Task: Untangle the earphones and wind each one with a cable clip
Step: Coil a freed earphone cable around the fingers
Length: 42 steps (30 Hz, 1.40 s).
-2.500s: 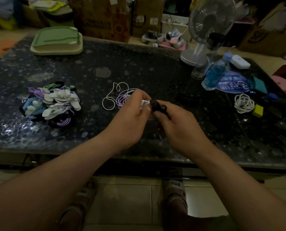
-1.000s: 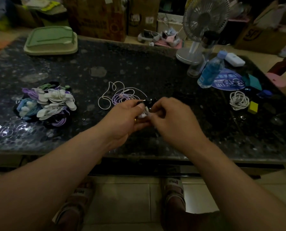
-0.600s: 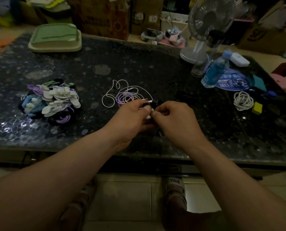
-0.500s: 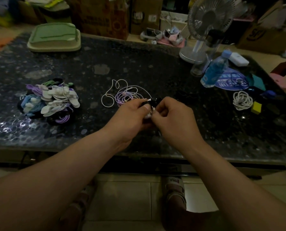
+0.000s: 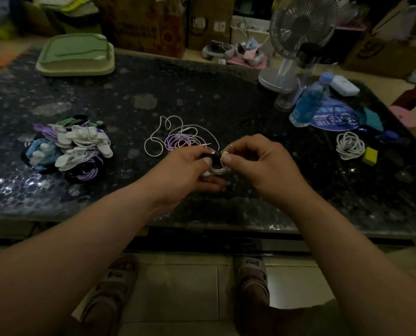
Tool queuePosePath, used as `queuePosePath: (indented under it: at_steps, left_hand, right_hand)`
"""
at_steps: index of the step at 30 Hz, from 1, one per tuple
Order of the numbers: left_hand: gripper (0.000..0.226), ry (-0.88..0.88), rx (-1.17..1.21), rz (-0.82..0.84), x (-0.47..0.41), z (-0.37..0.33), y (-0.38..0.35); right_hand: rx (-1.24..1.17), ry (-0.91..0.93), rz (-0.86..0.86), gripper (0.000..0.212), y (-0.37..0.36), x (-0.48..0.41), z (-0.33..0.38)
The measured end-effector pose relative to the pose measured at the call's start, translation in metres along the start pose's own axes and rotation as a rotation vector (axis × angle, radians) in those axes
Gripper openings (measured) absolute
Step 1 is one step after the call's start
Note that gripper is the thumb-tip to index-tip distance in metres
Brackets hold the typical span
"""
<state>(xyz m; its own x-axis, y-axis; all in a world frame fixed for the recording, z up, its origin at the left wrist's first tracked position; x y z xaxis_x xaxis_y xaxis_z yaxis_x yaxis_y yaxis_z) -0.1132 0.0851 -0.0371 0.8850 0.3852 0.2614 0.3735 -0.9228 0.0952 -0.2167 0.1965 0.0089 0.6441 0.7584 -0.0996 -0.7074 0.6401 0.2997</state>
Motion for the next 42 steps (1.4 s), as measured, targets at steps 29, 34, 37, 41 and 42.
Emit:
queuePosePath:
  at_steps: [29,34,37,41,42]
  left_hand:
    - [0.022,-0.127,-0.301,0.085,0.002,-0.006,-0.005]
    - [0.022,-0.09,-0.182,0.123,0.001,-0.001,-0.004]
    - [0.023,-0.072,-0.161,0.119,0.0,0.0,-0.004]
    - [0.024,-0.045,-0.108,0.107,0.002,0.001,-0.008]
    - [0.026,-0.037,-0.081,0.113,0.003,0.002,-0.009]
  right_hand:
    - [-0.22,-0.236,0.014,0.005,0.001,0.002,-0.014]
    - [-0.198,-0.233,0.002,0.013,0.002,-0.001,-0.015]
    - [-0.161,-0.201,-0.011,0.012,0.0,-0.002,-0.013]
    - [-0.225,-0.234,-0.004,0.009,-0.005,-0.004,-0.017]
    - [-0.228,-0.251,0.006,0.009,-0.006,-0.004,-0.019]
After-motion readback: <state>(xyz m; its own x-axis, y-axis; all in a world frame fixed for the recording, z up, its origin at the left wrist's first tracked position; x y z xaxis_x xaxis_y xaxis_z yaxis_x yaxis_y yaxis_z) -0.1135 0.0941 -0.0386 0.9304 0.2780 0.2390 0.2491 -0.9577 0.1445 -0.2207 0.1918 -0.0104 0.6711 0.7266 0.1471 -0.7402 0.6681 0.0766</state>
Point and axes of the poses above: each hand's wrist, its own x-axis away from the middle knuckle, its own y-axis out of the back of the hand, z = x × y, the point moved 8 cm from there along -x, towards the middle knuckle, and after that the axes turned 13 degrees about -x, right-handed, at the moved point
